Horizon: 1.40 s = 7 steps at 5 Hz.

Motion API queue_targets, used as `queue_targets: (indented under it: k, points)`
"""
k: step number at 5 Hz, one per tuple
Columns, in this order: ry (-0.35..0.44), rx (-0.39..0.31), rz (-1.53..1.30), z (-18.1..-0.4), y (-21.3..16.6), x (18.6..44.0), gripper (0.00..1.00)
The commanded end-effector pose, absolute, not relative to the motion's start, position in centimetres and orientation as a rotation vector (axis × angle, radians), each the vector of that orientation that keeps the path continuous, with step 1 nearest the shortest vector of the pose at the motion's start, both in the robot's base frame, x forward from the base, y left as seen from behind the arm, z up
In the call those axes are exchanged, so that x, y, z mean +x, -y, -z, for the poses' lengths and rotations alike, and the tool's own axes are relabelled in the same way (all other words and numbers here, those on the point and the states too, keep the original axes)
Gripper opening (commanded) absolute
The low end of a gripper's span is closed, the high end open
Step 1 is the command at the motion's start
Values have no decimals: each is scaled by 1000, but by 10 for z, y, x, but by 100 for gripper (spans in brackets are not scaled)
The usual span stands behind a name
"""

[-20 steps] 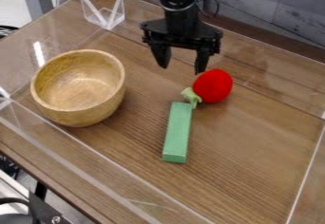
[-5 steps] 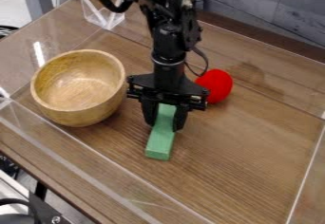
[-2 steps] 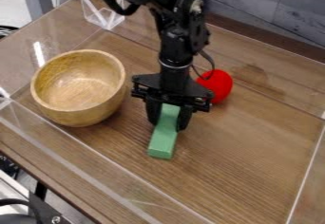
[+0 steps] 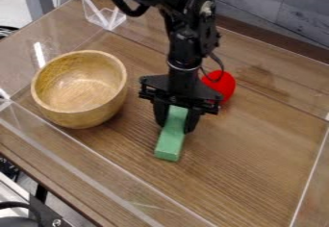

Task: Remove the green stick from the brown bowl and put it on the table

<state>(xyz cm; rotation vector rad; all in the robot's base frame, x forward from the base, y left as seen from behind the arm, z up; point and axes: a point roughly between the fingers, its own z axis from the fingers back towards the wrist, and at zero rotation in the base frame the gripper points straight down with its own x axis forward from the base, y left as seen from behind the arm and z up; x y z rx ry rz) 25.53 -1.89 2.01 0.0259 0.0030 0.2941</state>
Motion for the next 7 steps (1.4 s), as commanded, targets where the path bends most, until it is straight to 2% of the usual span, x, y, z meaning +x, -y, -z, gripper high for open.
queue_targets:
  k: [1, 2, 4, 5, 6, 7]
  points:
    - [-31, 19, -315, -15, 40, 254, 0]
    - [-36, 16, -342, -16, 49, 255, 0]
    - [23, -10, -397, -56, 58, 249, 0]
    - [49, -18, -419, -69, 67, 248, 0]
    - [61, -24, -407, -77, 81, 246, 0]
    - [57, -31, -378, -74, 100, 243, 0]
